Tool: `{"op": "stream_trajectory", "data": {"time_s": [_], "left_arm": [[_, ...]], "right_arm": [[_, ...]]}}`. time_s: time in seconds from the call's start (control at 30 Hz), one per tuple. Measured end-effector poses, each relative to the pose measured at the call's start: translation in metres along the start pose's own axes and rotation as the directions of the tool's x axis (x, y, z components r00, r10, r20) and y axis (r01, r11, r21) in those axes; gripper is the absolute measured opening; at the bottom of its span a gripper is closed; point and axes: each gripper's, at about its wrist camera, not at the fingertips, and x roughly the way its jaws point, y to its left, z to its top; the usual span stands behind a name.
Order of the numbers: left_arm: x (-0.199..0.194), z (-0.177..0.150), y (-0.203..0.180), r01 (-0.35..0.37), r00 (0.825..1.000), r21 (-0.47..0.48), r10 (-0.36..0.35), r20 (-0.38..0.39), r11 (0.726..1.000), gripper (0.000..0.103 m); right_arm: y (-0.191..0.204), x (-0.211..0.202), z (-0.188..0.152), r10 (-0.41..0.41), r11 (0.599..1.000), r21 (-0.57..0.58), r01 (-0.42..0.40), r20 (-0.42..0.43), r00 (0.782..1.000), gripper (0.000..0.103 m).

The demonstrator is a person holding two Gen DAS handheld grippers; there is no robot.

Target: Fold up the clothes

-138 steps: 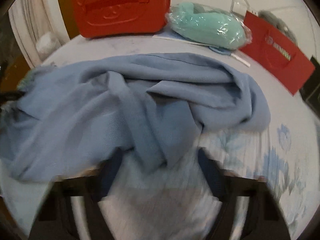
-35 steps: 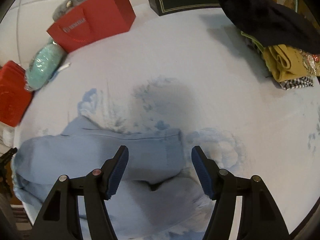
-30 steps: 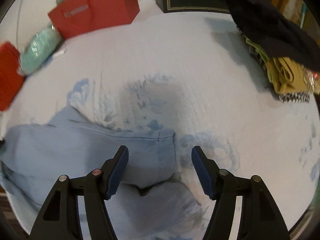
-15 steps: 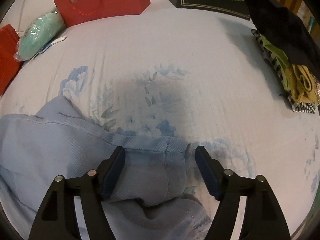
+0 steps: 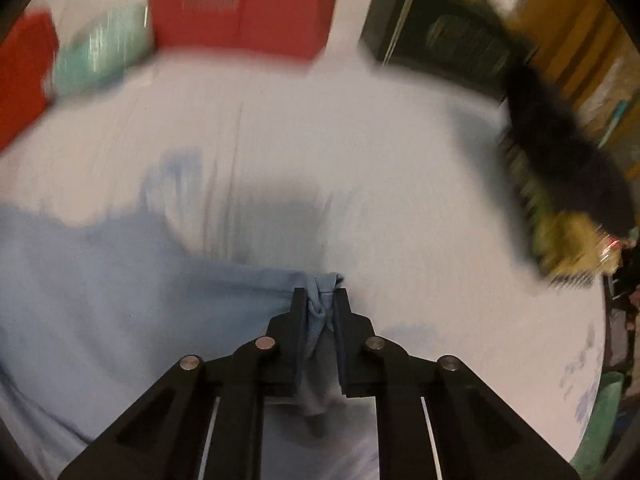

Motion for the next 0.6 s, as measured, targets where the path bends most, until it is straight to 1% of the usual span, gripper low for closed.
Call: {"op": "stream_trajectory", "data": {"time_s": [0.07, 0.1, 0.17, 0.2, 0.23, 0.27, 0.3, 0.33, 0.37, 0.47, 0.53, 0.6], "left_arm": [[-0.010, 0.021, 0.012, 0.028, 0.999, -0.062, -0.025, 0.038, 0.998, 0.008], [-0.011, 0.033, 0.017, 0.025, 0.998, -0.080, -0.020, 0.063, 0.996, 0.008], [-0.005, 0.048, 0.027, 0.007, 0.997, -0.117, 0.002, 0.081, 0.993, 0.009], [0.003, 0.058, 0.028, -0.015, 0.997, -0.153, 0.027, 0.075, 0.988, 0.010], [0.013, 0.066, 0.031, -0.039, 0.997, -0.189, 0.051, 0.060, 0.981, 0.013], [0.022, 0.070, 0.036, -0.050, 0.997, -0.227, 0.062, 0.043, 0.972, 0.021], [0.029, 0.074, 0.040, -0.060, 0.997, -0.263, 0.069, 0.026, 0.963, 0.025], [0.033, 0.074, 0.042, -0.058, 0.998, -0.284, 0.064, 0.012, 0.957, 0.032], [0.032, 0.072, 0.044, -0.050, 0.999, -0.291, 0.053, 0.002, 0.956, 0.040], [0.014, 0.052, 0.038, -0.009, 1.000, -0.218, 0.010, 0.005, 0.976, 0.050], [0.000, 0.034, 0.036, 0.002, 1.000, -0.177, -0.003, -0.004, 0.984, 0.053], [-0.014, 0.007, 0.039, 0.001, 1.000, -0.159, -0.005, -0.030, 0.987, 0.056]], "right_arm": [[-0.009, -0.027, 0.027, 0.016, 1.000, 0.015, -0.018, 0.103, 0.995, 0.011], [-0.012, -0.038, 0.042, 0.026, 0.999, 0.018, -0.029, 0.147, 0.989, 0.011], [-0.008, -0.042, 0.074, 0.049, 0.998, 0.027, -0.055, 0.193, 0.980, 0.011], [-0.006, -0.041, 0.092, 0.063, 0.997, 0.033, -0.072, 0.208, 0.976, 0.013], [-0.002, -0.038, 0.108, 0.074, 0.996, 0.039, -0.084, 0.222, 0.972, 0.016], [0.005, -0.031, 0.117, 0.064, 0.996, 0.042, -0.076, 0.232, 0.971, 0.033], [0.011, -0.021, 0.129, 0.034, 0.998, 0.048, -0.046, 0.236, 0.971, 0.054], [0.015, -0.013, 0.135, 0.018, 0.998, 0.055, -0.032, 0.238, 0.971, 0.058], [0.016, -0.010, 0.137, 0.021, 0.998, 0.060, -0.036, 0.235, 0.972, 0.057], [0.015, -0.009, 0.122, 0.080, 0.992, 0.075, -0.097, 0.201, 0.976, 0.057], [0.007, -0.013, 0.096, 0.094, 0.991, 0.085, -0.107, 0.146, 0.985, 0.059], [-0.006, -0.014, 0.062, 0.101, 0.987, 0.118, -0.111, 0.088, 0.991, 0.063]]}}
